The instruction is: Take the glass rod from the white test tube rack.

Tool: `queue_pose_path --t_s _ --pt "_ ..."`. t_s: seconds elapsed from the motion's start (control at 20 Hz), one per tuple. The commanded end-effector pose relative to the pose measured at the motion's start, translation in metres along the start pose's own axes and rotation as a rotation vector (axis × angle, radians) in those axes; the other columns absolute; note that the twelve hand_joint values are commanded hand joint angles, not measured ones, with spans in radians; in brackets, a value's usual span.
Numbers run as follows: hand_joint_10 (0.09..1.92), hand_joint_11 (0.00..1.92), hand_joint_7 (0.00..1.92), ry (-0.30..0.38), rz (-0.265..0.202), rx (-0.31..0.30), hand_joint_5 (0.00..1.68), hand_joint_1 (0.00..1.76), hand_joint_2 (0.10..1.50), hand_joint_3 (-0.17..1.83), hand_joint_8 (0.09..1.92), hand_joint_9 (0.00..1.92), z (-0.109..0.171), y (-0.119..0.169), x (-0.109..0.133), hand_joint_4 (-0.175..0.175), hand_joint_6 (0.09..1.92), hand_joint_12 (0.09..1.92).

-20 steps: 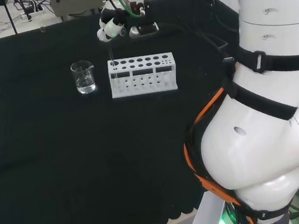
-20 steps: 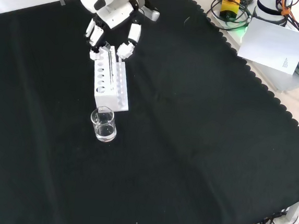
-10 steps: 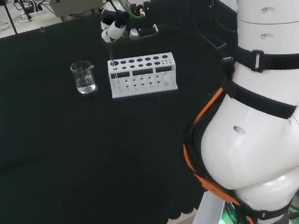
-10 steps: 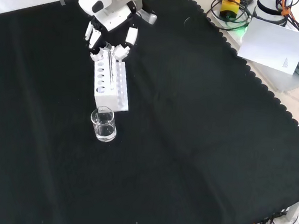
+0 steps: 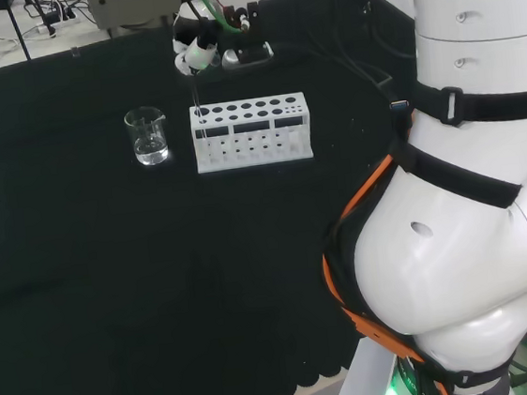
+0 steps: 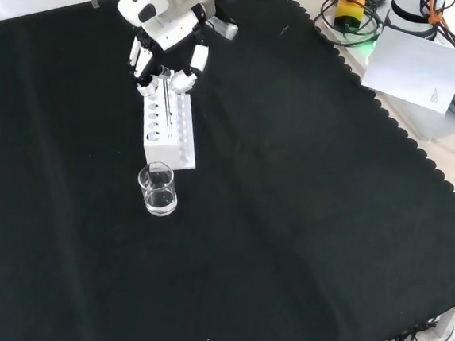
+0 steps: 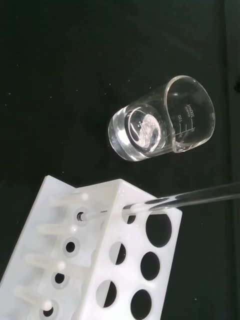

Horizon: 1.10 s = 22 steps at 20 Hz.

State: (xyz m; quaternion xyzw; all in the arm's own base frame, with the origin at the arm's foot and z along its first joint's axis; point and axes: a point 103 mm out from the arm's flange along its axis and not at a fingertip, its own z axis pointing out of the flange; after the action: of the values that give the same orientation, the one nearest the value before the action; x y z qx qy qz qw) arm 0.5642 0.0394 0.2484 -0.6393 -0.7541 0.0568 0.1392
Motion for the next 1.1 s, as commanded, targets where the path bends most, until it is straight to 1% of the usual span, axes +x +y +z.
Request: queue_pose_path --t_s 0.05,0.2,0.25,0.4,0.6,0.7,0.75,0.8,0.85,0.95,1.05,1.1 --pt "1.04 0.80 0.93 -0.006 -0.006 0.013 0.49 0.94 0.87 0.68 1.11 1.22 0.000 0.000 0.007 -0.175 0.97 1.32" --pt "1.03 0.84 0.94 -0.014 -0.009 0.003 0.50 0.96 0.85 0.70 1.11 1.25 0.000 0.001 0.010 -0.175 0.98 1.30" --pt "1.02 0.90 0.95 -0.019 -0.012 -0.006 0.53 0.98 0.84 0.71 1.11 1.28 -0.003 0.000 0.014 -0.175 0.98 1.28" --pt "1.01 1.04 0.99 -0.018 -0.020 -0.031 0.61 1.05 0.82 0.74 1.11 1.35 0.001 0.001 0.019 -0.175 0.99 1.23" --pt "1.01 1.17 1.02 -0.011 -0.017 -0.038 0.67 1.09 0.80 0.77 1.12 1.42 0.005 0.003 0.018 -0.175 1.00 1.19" --pt "1.00 1.23 1.04 -0.007 -0.020 -0.046 0.75 1.10 0.99 0.44 1.12 1.45 0.004 0.003 0.018 -0.175 1.19 1.18" --pt "1.00 1.26 1.05 -0.008 -0.021 -0.052 0.78 1.10 1.06 0.29 1.13 1.46 0.003 0.002 0.019 -0.175 1.24 1.17" --pt "1.00 1.29 1.03 -0.012 -0.019 -0.061 0.77 1.15 1.09 0.20 1.16 1.47 0.001 0.002 0.019 -0.175 1.21 1.17" --pt "1.00 1.38 1.03 -0.018 -0.016 -0.080 0.80 1.20 1.08 0.19 1.18 1.49 -0.001 0.002 0.019 -0.175 1.15 1.14" --pt "1.01 1.55 1.04 -0.021 -0.018 -0.101 0.84 1.25 0.99 0.32 1.19 1.54 -0.004 0.003 0.019 -0.175 1.07 1.04" --pt "1.03 1.65 1.06 -0.023 -0.020 -0.133 0.88 1.26 0.89 0.50 1.22 1.58 -0.008 0.002 0.018 -0.175 1.06 0.95" --pt "1.04 1.69 1.06 -0.025 -0.024 -0.167 0.88 1.27 0.85 0.57 1.25 1.59 -0.011 0.000 0.017 -0.175 1.07 0.92"
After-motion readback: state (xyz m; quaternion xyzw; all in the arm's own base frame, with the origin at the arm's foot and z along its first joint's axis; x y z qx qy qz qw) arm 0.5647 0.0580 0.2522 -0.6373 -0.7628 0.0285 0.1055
